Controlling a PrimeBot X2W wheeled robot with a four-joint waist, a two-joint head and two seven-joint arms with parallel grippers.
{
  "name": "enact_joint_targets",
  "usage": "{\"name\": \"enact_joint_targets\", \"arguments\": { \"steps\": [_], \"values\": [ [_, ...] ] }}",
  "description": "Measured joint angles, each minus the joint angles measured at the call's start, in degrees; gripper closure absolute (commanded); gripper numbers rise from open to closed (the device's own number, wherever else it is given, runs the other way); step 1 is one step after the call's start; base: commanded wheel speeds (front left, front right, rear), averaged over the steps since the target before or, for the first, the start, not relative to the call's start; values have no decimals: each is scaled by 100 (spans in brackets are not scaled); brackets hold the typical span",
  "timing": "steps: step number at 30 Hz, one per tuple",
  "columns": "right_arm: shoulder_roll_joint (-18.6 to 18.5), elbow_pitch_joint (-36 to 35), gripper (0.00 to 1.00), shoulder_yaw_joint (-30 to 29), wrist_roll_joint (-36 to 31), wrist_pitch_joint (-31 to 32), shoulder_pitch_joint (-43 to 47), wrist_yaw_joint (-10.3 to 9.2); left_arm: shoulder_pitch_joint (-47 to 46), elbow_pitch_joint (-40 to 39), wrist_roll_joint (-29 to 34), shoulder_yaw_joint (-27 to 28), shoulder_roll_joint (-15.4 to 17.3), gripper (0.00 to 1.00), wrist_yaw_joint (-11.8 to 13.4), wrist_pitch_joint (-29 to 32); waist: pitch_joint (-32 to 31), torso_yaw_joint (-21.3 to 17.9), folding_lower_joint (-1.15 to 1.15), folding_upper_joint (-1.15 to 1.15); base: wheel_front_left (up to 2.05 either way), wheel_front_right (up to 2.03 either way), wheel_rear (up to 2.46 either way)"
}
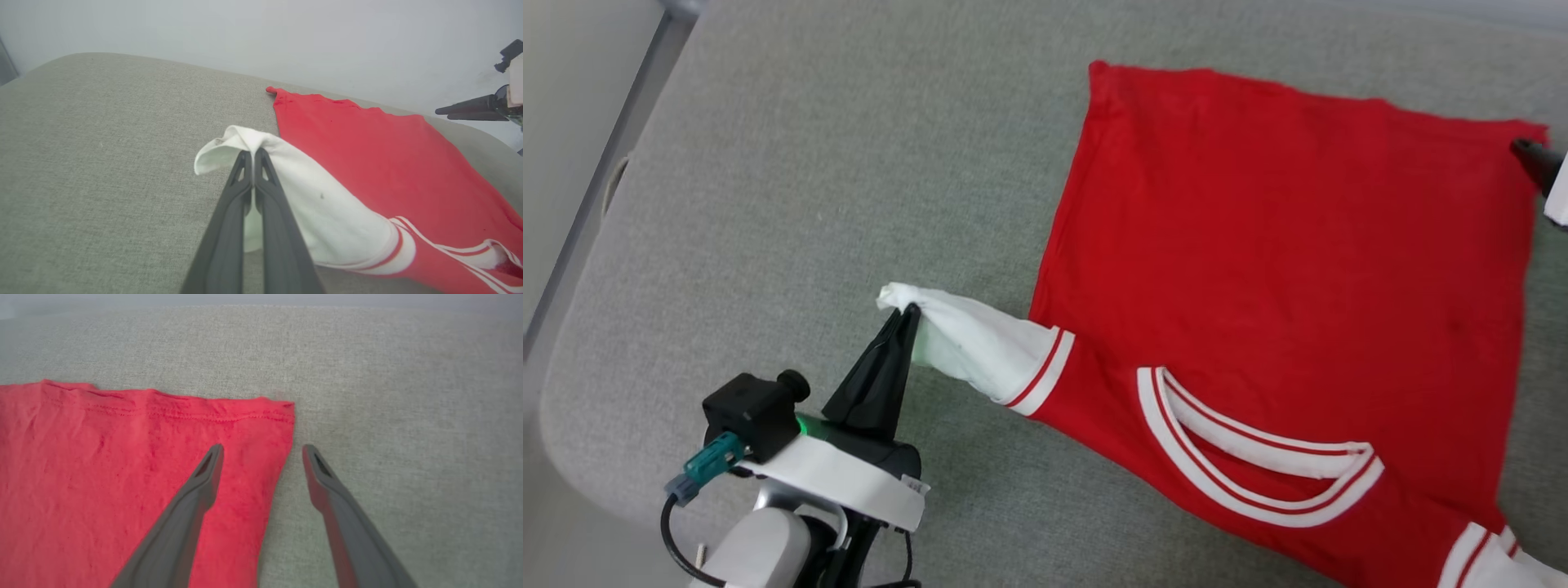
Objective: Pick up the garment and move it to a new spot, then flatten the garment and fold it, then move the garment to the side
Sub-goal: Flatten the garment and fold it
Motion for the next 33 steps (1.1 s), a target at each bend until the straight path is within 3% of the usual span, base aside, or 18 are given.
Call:
{"name": "enact_joint_targets", "arguments": {
  "steps": [12,13,14,15,25,33],
  "values": [
    [76,547,0,-216,-605,704,-439,3,-229,248,245,269,-479,100,-411,-10,661,388,-2,0,0,0,0],
    [86,580,50,-291,-617,812,-451,3,-229,276,266,296,-508,100,-442,-10,662,398,-2,0,0,0,0],
    [92,586,91,-341,-634,905,-454,4,-229,300,294,322,-534,100,-460,-10,659,408,-2,0,0,0,0],
    [104,584,100,-396,-649,954,-454,4,-229,315,309,344,-563,100,-478,-10,654,417,-3,0,0,0,0],
    [111,358,100,-220,-759,1074,-266,1,-81,605,461,565,-660,100,-609,-10,359,319,-2,0,0,0,0],
    [-211,-483,100,137,-157,891,787,2,261,879,499,658,-531,100,-532,-9,-265,39,-2,0,0,0,0]
  ]
}}
